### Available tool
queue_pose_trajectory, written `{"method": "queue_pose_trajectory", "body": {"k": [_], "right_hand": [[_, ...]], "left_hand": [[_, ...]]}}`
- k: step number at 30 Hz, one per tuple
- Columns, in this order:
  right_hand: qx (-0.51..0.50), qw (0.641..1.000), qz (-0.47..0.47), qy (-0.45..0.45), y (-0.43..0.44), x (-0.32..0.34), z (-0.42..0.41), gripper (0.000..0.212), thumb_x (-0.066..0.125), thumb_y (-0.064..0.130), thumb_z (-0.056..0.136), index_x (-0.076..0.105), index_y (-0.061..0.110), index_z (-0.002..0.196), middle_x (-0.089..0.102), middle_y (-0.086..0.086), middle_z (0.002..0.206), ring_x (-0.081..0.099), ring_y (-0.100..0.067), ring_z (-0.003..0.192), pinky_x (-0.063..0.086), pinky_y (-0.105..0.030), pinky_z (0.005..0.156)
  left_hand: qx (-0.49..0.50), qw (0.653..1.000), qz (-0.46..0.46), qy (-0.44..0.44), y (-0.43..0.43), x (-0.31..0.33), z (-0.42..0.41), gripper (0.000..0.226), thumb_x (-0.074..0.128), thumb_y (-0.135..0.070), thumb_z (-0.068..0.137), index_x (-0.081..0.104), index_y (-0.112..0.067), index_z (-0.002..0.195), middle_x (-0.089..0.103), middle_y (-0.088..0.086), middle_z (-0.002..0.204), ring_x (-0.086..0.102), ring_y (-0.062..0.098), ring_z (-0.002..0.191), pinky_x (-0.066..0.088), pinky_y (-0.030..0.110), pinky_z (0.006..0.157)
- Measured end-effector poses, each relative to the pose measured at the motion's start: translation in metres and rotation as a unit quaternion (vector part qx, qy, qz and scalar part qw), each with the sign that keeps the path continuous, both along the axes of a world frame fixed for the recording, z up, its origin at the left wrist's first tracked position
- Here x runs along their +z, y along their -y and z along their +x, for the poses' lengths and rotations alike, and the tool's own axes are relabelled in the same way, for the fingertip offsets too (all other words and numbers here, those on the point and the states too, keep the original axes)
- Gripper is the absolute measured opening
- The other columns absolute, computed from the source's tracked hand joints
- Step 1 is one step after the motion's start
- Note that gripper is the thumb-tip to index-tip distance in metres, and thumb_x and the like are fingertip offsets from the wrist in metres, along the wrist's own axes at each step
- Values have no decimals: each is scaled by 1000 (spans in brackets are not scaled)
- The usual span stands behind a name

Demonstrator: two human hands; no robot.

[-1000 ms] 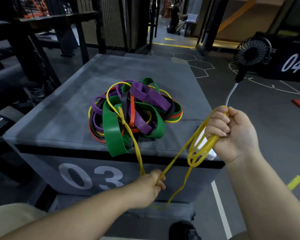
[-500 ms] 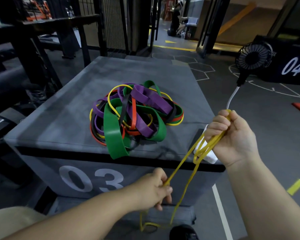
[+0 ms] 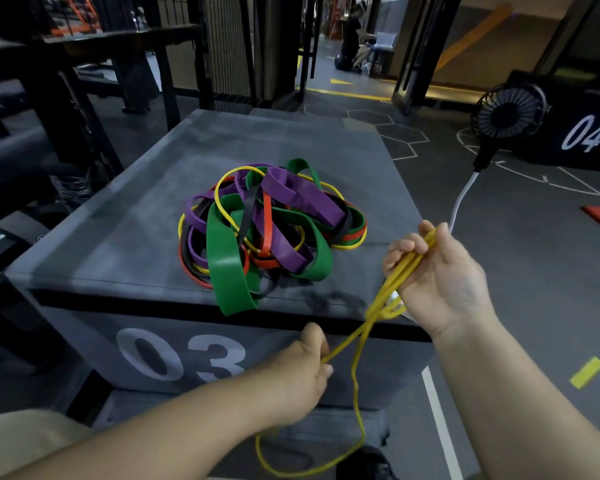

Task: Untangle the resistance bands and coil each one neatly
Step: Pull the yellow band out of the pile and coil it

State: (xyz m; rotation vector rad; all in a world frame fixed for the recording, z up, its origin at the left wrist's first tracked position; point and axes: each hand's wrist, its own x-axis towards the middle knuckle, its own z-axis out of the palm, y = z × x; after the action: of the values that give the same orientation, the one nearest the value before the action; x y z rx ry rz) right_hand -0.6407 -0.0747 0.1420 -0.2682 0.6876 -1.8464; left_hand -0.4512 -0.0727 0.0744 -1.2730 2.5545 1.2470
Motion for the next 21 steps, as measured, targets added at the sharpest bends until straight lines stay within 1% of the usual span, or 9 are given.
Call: {"method": "queue_pose_trajectory", "body": {"k": [3,7,9,10,12,13,15,17,21], "right_hand": [[10,999,-30,21,-2,4,-2,18,40,24,101,52,15,91,42,4,65,50,-10,55,47,-22,55],[22,997,-58,47,-5,8,-5,21,41,26,101,53,16,88,42,7,64,48,-6,52,44,-18,51],[24,998,-54,33,-6,7,-4,21,42,30,101,53,19,88,41,9,62,48,-6,52,45,-19,52],[21,999,-44,13,-6,6,-3,20,42,33,101,52,21,89,41,9,60,48,-7,52,46,-21,53],[11,999,-15,-29,-5,3,1,20,42,36,102,51,22,91,42,8,58,50,-9,52,47,-26,59],[9,999,-1,-51,-5,1,4,20,41,37,102,51,23,92,43,7,57,50,-11,52,46,-29,62],[10,994,22,-107,-4,-3,12,20,40,39,103,49,23,94,43,5,56,53,-14,53,48,-34,69],[34,982,47,-182,-4,-7,19,21,38,41,103,48,25,94,44,2,56,59,-17,55,52,-38,71],[121,953,80,-267,-6,-21,38,23,34,43,103,42,22,101,49,-4,57,68,-27,65,57,-41,65]], "left_hand": [[-2,999,-35,37,5,-7,3,6,37,-23,101,40,-19,97,51,3,98,47,18,81,36,30,69],[8,995,-79,67,12,-14,2,11,39,-15,98,46,-21,94,52,4,96,46,21,81,31,27,66],[13,994,-93,55,12,-15,0,8,43,-18,96,50,-23,95,53,3,97,49,21,86,33,26,67],[10,994,-102,37,11,-14,0,5,47,-25,96,52,-23,98,54,1,99,51,20,91,36,26,71],[-10,994,-112,7,9,-11,1,19,55,-39,92,53,-25,105,49,-6,101,49,15,95,39,26,80],[-27,993,-114,-7,8,-10,1,22,57,-39,91,53,-26,109,46,-8,101,48,13,95,38,24,81],[-58,989,-130,-48,6,-6,0,21,56,-28,93,56,-25,114,47,-8,107,47,10,98,31,17,79],[-67,982,-149,-99,6,-3,-1,21,55,-20,93,63,-25,112,49,-9,105,49,9,99,29,13,77],[-52,961,-189,-193,15,-1,0,24,56,-28,86,70,-31,105,58,-10,96,53,5,93,38,14,81]]}}
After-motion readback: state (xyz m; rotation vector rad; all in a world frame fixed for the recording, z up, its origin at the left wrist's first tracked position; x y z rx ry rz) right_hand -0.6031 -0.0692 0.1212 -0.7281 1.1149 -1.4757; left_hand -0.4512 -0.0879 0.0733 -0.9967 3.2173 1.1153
